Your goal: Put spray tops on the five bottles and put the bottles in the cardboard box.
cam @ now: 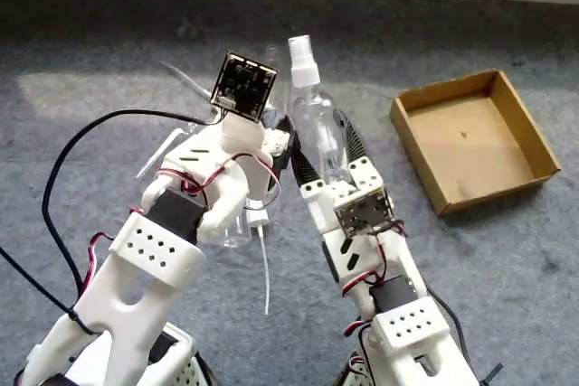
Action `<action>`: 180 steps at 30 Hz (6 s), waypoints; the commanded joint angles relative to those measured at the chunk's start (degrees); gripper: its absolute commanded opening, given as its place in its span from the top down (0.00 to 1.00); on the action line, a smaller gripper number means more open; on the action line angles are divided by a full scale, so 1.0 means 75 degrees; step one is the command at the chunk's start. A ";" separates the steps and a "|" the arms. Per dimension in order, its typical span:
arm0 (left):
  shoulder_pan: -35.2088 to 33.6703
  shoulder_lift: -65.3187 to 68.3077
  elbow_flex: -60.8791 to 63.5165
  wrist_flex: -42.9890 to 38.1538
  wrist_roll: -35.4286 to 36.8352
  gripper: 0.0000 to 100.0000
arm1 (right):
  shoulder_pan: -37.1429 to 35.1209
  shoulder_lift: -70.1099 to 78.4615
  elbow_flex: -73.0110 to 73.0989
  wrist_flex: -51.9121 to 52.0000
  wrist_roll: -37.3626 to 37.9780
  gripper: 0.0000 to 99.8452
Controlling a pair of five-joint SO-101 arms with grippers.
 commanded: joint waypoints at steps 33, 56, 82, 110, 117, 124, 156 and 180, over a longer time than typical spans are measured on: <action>0.0041 -0.5292 0.2854 0.0926 -0.1371 1.00 | 0.0944 -0.0498 -0.2210 0.2198 -0.2415 0.94; -0.1342 -0.8469 0.5972 0.1465 -0.1348 1.00 | 0.1799 -0.0545 -0.1272 0.2198 -0.0938 0.94; -0.3147 -0.8469 0.7039 0.0410 -0.1348 1.00 | -0.0299 -0.0545 0.0850 0.4730 0.1067 0.94; -0.3136 -0.8469 0.7062 0.0410 -0.1348 1.00 | -0.0299 -0.0486 0.0920 0.5890 0.1911 0.94; -0.3136 -0.8469 0.7062 0.0469 -0.1348 1.00 | -0.0322 -0.0486 0.0885 0.6406 0.1547 0.94; -0.3136 -0.8469 0.7062 0.0469 -0.1348 1.00 | -0.0486 -0.0486 0.0920 0.6441 0.1582 0.94; -0.3136 -0.8469 0.7062 0.0469 -0.1348 1.00 | -0.0803 -0.0522 0.0873 0.8141 0.1969 0.82; -0.3136 -0.8469 0.7062 0.0469 -0.1371 1.00 | -0.0779 -0.0498 -0.0768 0.9770 0.2356 0.72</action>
